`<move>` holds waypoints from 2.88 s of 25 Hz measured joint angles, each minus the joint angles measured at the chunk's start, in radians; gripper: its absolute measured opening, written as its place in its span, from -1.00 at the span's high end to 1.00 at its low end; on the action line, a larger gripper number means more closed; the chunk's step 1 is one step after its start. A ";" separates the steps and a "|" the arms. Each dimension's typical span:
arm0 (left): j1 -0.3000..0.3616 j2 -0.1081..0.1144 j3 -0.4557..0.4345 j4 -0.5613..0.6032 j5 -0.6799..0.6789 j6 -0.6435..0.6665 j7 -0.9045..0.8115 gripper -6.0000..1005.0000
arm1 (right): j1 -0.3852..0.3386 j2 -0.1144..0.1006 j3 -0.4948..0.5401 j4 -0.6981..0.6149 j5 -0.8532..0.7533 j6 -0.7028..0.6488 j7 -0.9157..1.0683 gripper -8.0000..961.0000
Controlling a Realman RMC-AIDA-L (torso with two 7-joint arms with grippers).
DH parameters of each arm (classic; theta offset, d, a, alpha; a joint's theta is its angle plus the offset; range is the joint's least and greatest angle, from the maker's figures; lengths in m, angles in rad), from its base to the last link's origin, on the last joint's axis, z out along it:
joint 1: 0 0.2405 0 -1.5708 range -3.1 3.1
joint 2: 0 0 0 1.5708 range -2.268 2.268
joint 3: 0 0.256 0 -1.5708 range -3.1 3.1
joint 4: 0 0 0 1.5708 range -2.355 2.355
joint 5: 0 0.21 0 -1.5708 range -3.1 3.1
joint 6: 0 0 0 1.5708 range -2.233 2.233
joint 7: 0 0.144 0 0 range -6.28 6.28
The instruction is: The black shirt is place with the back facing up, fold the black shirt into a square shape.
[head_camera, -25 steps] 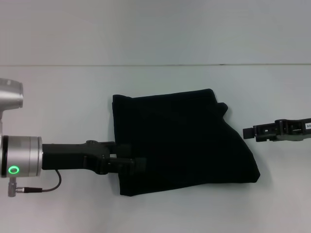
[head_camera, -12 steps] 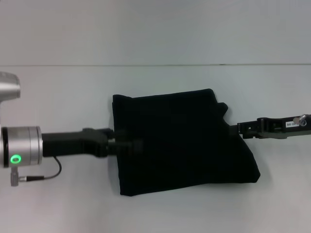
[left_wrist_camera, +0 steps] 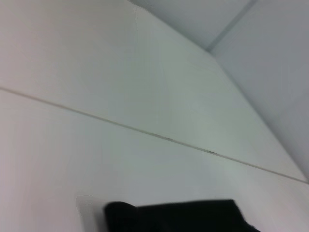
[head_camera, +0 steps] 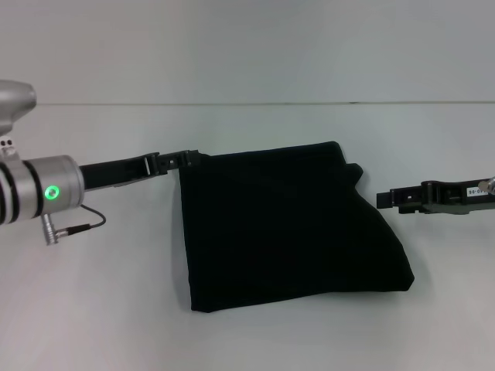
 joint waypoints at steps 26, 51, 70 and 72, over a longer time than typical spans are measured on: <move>-0.188 -0.031 0.209 -0.211 0.001 -0.464 -0.058 -0.75 | 0.002 -0.001 -0.007 -0.017 -0.004 0.005 -0.022 -0.38; -0.201 -0.025 0.266 -0.225 0.002 -0.505 -0.047 0.51 | 0.008 -0.001 -0.009 -0.019 -0.005 0.024 -0.030 -0.38; -0.266 0.004 0.262 -0.215 -0.005 -0.474 -0.053 0.86 | 0.000 0.005 -0.003 -0.019 0.000 0.048 -0.042 -0.37; -0.271 0.008 0.259 -0.215 -0.005 -0.480 -0.055 0.85 | 0.002 0.005 -0.002 -0.019 0.000 0.048 -0.044 -0.37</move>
